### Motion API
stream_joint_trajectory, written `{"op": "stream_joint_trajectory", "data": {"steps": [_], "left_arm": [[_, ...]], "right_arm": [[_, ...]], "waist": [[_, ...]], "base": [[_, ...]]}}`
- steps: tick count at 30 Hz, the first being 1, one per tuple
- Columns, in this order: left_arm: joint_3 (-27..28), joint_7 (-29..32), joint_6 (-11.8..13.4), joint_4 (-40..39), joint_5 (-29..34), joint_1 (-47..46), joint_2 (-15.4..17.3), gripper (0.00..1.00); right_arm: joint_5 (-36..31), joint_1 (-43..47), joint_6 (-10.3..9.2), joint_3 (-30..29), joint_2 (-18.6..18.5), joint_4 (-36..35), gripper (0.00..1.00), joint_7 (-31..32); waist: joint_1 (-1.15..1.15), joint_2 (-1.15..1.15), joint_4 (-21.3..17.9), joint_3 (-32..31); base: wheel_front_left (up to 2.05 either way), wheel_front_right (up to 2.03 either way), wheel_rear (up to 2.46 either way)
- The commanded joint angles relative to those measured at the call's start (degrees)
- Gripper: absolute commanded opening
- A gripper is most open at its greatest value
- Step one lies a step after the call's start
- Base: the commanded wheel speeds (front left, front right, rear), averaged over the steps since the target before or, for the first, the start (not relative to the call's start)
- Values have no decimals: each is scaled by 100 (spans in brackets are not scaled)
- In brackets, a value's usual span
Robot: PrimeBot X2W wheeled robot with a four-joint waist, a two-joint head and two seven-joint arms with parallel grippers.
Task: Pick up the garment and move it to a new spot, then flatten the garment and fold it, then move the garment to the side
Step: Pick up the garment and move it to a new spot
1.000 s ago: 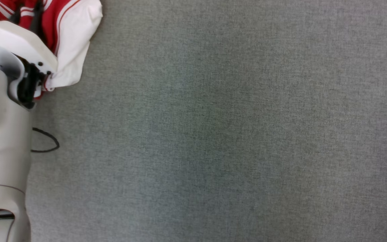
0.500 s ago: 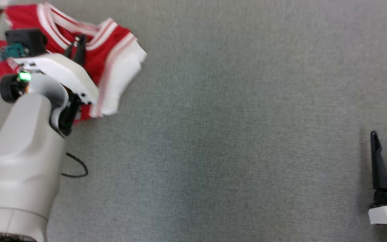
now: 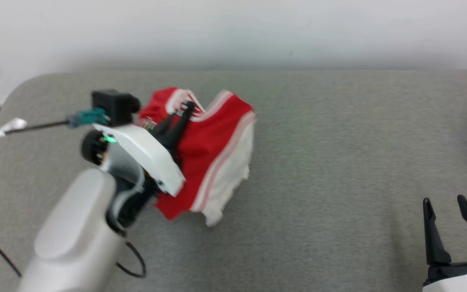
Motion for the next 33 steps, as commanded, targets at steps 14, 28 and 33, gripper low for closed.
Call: {"op": "stream_joint_trajectory", "data": {"steps": [14,28,33], "left_arm": [[-1200,689,167,-1661,-280,907,-1030,0],[-1820,-666,321,863,861,695,-1265,0],[-1780,-1743,656,2017,1275,437,-1317,0]], "right_arm": [[25,190,-3,183,227,102,100,4],[44,102,-3,258,389,197,100,4],[-4,31,-3,369,390,278,100,4]], "waist": [[0,0,-1357,-417],[0,0,-1824,-186],[0,0,-1805,-191]], "base": [[0,0,0],[0,0,0],[0,0,0]]}}
